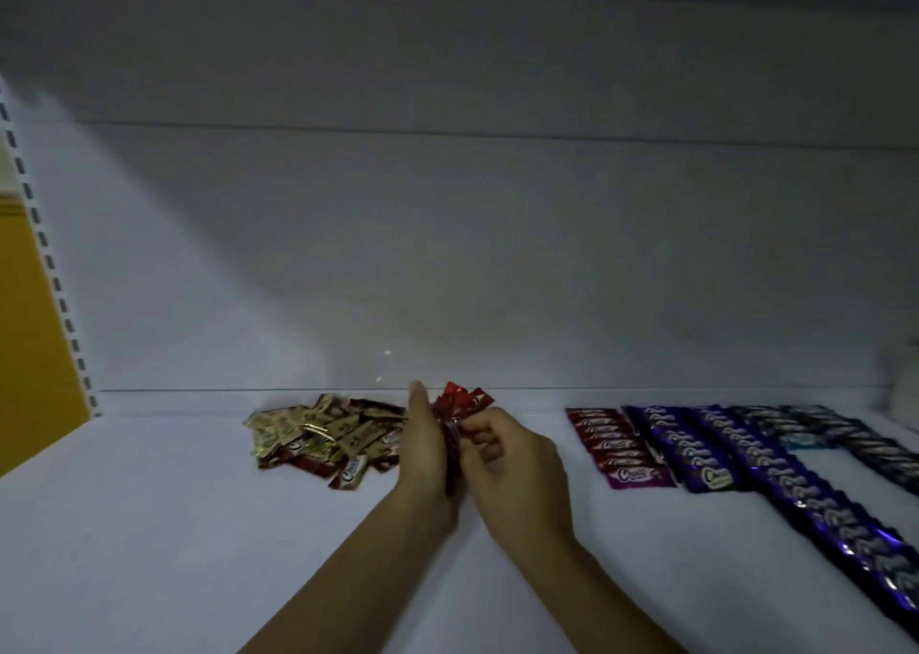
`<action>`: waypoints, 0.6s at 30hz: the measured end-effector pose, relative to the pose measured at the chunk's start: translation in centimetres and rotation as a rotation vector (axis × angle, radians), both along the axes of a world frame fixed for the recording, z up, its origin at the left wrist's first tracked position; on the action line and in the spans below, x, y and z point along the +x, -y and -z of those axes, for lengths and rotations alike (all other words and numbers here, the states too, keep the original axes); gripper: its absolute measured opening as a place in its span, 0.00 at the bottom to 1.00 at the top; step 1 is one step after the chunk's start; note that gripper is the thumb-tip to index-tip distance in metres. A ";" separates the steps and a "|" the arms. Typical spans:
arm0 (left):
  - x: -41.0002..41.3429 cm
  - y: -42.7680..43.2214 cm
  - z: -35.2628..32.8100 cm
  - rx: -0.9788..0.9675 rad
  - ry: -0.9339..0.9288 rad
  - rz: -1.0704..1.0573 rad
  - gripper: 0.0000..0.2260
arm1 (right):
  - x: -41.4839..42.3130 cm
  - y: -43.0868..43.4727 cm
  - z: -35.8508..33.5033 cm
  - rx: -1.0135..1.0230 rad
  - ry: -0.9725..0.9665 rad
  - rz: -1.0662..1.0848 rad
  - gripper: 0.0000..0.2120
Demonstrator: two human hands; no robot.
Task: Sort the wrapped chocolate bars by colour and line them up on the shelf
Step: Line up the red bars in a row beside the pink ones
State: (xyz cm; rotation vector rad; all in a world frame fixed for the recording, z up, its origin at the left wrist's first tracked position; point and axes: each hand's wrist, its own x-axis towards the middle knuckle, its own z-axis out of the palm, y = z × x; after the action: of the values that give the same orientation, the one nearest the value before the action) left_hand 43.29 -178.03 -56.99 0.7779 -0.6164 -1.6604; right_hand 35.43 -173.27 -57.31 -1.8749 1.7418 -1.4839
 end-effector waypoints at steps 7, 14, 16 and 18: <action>-0.3 0.0 0.4 -0.215 0.024 0.017 0.24 | 1.1 1.7 -0.6 0.008 -0.032 0.054 0.01; 1.1 1.5 0.8 -0.149 0.339 -0.285 0.08 | -3.2 3.3 -3.7 0.166 0.414 -0.245 0.04; 1.2 1.8 1.3 -0.158 0.438 -0.279 0.10 | -4.7 3.2 -3.5 0.193 0.531 -0.212 0.04; 0.9 1.9 1.6 -0.214 0.508 -0.277 0.10 | -5.6 3.3 -3.1 0.231 0.515 -0.194 0.03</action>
State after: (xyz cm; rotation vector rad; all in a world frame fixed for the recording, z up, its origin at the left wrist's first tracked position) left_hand 44.16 -179.92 -58.57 1.0825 -0.9737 -1.1234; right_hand 29.79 -176.57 -54.19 -1.3489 1.3792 -1.4516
